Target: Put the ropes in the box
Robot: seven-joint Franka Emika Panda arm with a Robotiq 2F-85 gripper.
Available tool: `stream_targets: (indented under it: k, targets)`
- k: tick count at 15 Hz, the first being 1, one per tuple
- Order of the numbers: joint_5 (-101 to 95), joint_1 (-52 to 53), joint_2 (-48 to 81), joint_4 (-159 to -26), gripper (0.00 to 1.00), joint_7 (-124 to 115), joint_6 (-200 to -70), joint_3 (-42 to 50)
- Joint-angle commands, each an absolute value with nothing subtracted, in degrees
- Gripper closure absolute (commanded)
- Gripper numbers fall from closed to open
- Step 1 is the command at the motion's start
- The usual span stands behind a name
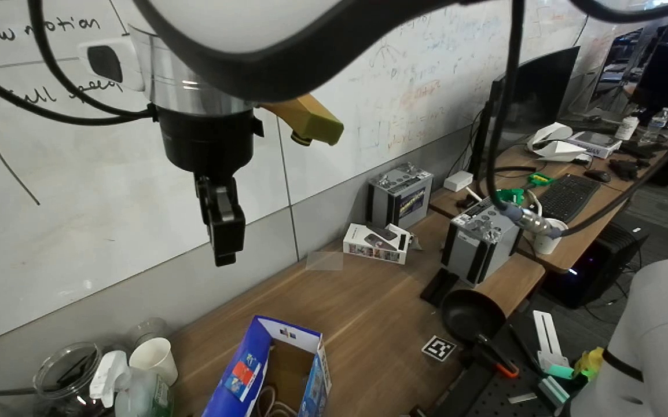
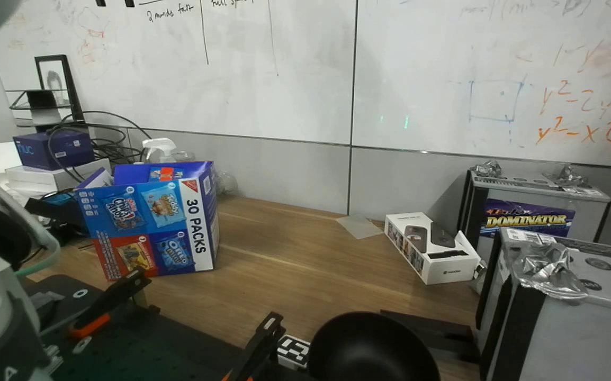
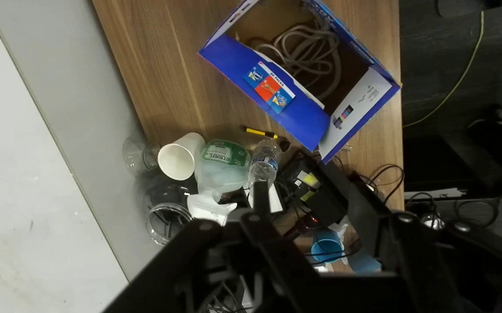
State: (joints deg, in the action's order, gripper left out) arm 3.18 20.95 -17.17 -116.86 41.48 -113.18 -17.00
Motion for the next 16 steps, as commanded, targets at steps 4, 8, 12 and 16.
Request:
stream_targets:
  k: [4, 8, 12, 16]
  targets:
    - [-3.5, 18.3, -22.5, -120.2, 0.0, 31.3, -105.9, -15.3]
    - [-3.9, 16.5, -30.3, -126.6, 0.0, 25.1, -100.2, -11.3]
    - [-2.3, 14.9, -40.3, -133.1, 0.0, 18.3, -92.3, -7.8]
    - [2.4, 13.5, -47.2, -136.2, 0.0, 10.4, -85.9, -5.8]
